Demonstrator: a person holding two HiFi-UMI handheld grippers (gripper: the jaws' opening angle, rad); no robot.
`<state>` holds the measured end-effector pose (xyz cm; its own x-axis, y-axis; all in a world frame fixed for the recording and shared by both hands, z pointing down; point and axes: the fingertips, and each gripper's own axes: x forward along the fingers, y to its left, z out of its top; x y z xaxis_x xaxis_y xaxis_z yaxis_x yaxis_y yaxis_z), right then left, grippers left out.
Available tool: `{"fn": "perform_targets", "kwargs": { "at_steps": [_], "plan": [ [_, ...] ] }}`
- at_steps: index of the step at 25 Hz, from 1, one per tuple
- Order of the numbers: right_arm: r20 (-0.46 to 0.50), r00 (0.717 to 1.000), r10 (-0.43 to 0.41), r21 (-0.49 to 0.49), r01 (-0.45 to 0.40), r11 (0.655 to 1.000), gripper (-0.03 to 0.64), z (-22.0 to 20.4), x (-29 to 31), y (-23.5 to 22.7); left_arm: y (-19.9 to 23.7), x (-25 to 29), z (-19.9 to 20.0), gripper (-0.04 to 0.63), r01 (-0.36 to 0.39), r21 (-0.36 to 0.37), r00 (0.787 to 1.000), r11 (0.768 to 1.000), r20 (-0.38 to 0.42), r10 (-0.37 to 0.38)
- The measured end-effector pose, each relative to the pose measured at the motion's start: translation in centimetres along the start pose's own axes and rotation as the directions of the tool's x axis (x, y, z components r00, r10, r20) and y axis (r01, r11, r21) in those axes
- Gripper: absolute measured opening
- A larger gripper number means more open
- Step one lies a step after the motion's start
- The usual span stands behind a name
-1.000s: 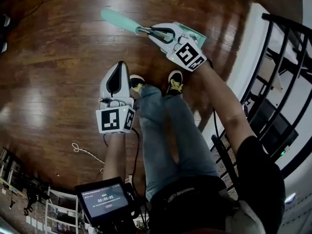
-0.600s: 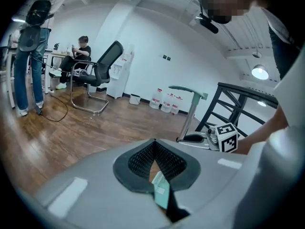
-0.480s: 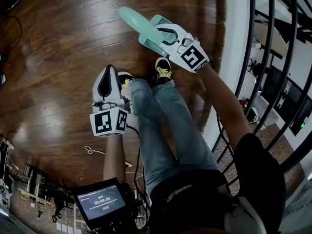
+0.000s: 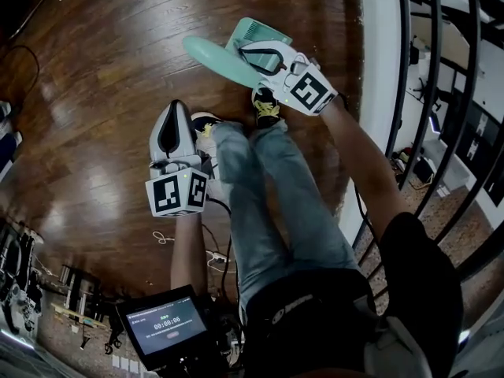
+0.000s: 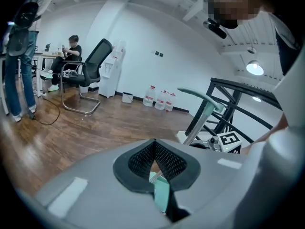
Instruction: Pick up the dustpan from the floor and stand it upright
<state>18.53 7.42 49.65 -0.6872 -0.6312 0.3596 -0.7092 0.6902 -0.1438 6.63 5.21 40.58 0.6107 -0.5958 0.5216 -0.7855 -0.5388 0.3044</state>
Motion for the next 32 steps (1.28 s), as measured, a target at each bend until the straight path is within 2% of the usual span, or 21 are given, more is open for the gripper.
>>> {"fn": "perform_targets", "kwargs": {
  "at_steps": [8, 12, 16, 18, 22, 25, 27, 30, 32],
  "plan": [
    [-0.173, 0.982, 0.079, 0.064, -0.069, 0.996, 0.106, -4.3, 0.8, 1.1, -0.7, -0.5, 1.9, 0.018, 0.005, 0.033, 1.000, 0.999, 0.029, -0.006],
    [-0.246, 0.967, 0.066, 0.108, -0.040, 0.993, 0.139, -6.3, -0.7, 0.8, -0.4, -1.0, 3.0, 0.018, -0.001, 0.038, 0.999, 0.999, 0.033, 0.000],
    [-0.257, 0.966, 0.026, 0.142, 0.011, 0.990, 0.167, -4.0, -4.8, 0.7, -0.7, -3.5, 4.8, 0.018, -0.008, 0.043, 0.999, 0.999, 0.042, 0.006],
    [-0.193, 0.980, -0.035, 0.132, 0.061, 0.989, 0.167, 0.4, -7.1, -0.9, -1.2, -4.6, 7.0, 0.018, -0.003, 0.050, 0.998, 0.999, 0.062, 0.000],
    [0.021, 0.992, -0.128, 0.107, 0.125, 0.986, 0.175, 14.7, -12.4, -1.8, -4.5, -8.5, 13.1, 0.018, 0.017, 0.034, 0.993, 0.999, 0.118, -0.021],
    [0.174, 0.977, -0.126, 0.086, 0.112, 0.990, 0.201, 25.2, -15.1, -0.4, -8.5, -11.7, 19.1, 0.018, 0.019, 0.089, 0.977, 0.996, 0.211, -0.037],
    [0.251, 0.962, -0.110, 0.057, 0.099, 0.993, 0.268, 31.2, -15.7, 0.9, -11.3, -13.9, 23.3, 0.018, 0.014, 0.147, 0.956, 0.989, 0.289, -0.056],
    [0.308, 0.945, -0.111, 0.037, 0.105, 0.994, 0.291, 37.3, -16.5, 5.1, -14.9, -18.6, 27.3, 0.018, 0.013, 0.187, 0.931, 0.982, 0.357, -0.080],
    [0.318, 0.939, -0.133, 0.027, 0.131, 0.991, 0.003, 39.2, -16.1, 6.5, -15.7, -20.0, 28.7, 0.018, 0.011, 0.178, 0.915, 0.984, 0.394, -0.081]
  ]
}}
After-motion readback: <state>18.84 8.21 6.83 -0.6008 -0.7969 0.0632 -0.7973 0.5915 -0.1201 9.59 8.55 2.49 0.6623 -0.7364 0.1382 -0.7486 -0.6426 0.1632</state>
